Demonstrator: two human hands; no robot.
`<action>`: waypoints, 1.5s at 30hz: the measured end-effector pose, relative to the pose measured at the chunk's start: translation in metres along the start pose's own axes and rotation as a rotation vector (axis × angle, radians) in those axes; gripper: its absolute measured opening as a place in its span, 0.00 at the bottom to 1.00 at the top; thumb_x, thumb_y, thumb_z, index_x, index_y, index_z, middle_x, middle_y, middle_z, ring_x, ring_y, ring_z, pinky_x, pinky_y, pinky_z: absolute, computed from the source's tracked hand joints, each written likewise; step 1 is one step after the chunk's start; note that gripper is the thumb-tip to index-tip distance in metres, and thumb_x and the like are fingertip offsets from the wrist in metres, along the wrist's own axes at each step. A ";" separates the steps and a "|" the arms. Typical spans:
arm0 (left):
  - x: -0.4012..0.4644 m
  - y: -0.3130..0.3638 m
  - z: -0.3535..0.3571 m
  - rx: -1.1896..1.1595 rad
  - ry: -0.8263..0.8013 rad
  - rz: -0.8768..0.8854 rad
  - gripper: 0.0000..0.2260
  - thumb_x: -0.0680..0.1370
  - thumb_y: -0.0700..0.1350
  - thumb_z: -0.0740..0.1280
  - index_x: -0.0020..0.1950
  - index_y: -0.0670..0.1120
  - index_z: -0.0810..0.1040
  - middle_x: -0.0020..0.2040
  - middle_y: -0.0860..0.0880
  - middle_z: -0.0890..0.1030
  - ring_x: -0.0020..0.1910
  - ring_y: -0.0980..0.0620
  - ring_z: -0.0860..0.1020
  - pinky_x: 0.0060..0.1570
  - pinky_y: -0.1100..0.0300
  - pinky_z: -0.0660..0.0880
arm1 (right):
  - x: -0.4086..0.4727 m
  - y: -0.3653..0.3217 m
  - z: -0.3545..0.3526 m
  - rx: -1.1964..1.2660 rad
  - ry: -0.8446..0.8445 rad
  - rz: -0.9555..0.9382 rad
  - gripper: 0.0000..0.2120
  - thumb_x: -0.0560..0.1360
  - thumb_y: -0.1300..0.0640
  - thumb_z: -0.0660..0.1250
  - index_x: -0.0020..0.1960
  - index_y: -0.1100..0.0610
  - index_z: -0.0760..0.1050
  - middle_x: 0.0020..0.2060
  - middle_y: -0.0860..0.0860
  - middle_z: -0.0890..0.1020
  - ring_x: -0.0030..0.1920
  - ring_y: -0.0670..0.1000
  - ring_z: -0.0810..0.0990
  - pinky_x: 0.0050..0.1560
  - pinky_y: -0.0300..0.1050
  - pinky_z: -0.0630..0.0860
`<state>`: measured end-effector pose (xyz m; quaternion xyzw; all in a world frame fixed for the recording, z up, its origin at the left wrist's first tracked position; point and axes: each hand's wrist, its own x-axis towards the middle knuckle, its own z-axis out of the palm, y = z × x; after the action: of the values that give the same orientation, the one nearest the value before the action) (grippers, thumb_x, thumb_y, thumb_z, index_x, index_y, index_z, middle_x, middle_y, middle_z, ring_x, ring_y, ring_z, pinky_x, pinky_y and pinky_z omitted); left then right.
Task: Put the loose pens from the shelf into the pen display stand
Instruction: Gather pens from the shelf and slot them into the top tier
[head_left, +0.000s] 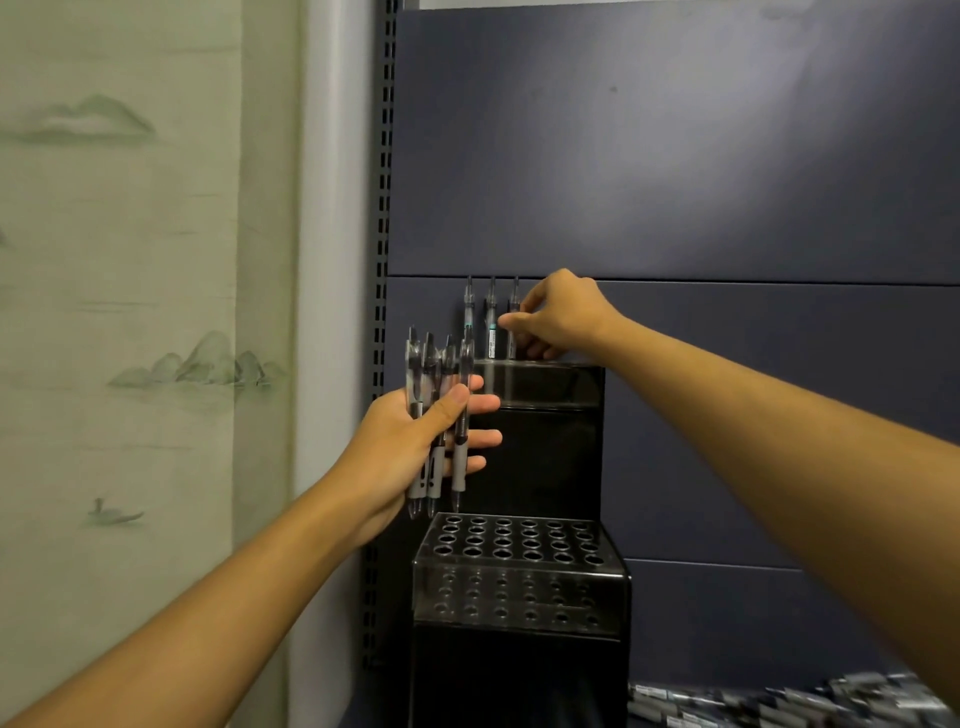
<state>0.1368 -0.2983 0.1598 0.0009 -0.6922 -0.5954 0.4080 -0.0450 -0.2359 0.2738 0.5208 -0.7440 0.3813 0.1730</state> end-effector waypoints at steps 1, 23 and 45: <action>0.000 0.000 0.001 0.002 -0.003 -0.001 0.09 0.80 0.47 0.63 0.59 0.50 0.79 0.53 0.51 0.86 0.50 0.49 0.85 0.44 0.56 0.83 | -0.002 0.001 -0.001 -0.020 0.000 0.002 0.15 0.78 0.49 0.69 0.49 0.63 0.81 0.42 0.56 0.86 0.41 0.53 0.86 0.46 0.48 0.84; 0.008 0.033 0.029 -0.101 -0.012 0.096 0.13 0.81 0.49 0.60 0.59 0.45 0.78 0.53 0.45 0.86 0.51 0.45 0.85 0.45 0.54 0.83 | -0.087 -0.028 -0.029 0.589 -0.101 -0.245 0.10 0.78 0.52 0.69 0.55 0.55 0.83 0.45 0.50 0.86 0.45 0.47 0.85 0.42 0.40 0.82; -0.004 0.008 -0.005 0.078 0.073 0.078 0.13 0.78 0.52 0.61 0.59 0.50 0.79 0.54 0.51 0.85 0.48 0.48 0.85 0.46 0.57 0.83 | -0.012 0.008 -0.044 0.555 0.197 0.137 0.15 0.79 0.54 0.69 0.62 0.59 0.74 0.49 0.58 0.84 0.39 0.56 0.87 0.39 0.45 0.85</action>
<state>0.1461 -0.2983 0.1642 0.0115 -0.6991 -0.5510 0.4556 -0.0532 -0.1943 0.2913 0.4571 -0.6243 0.6297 0.0691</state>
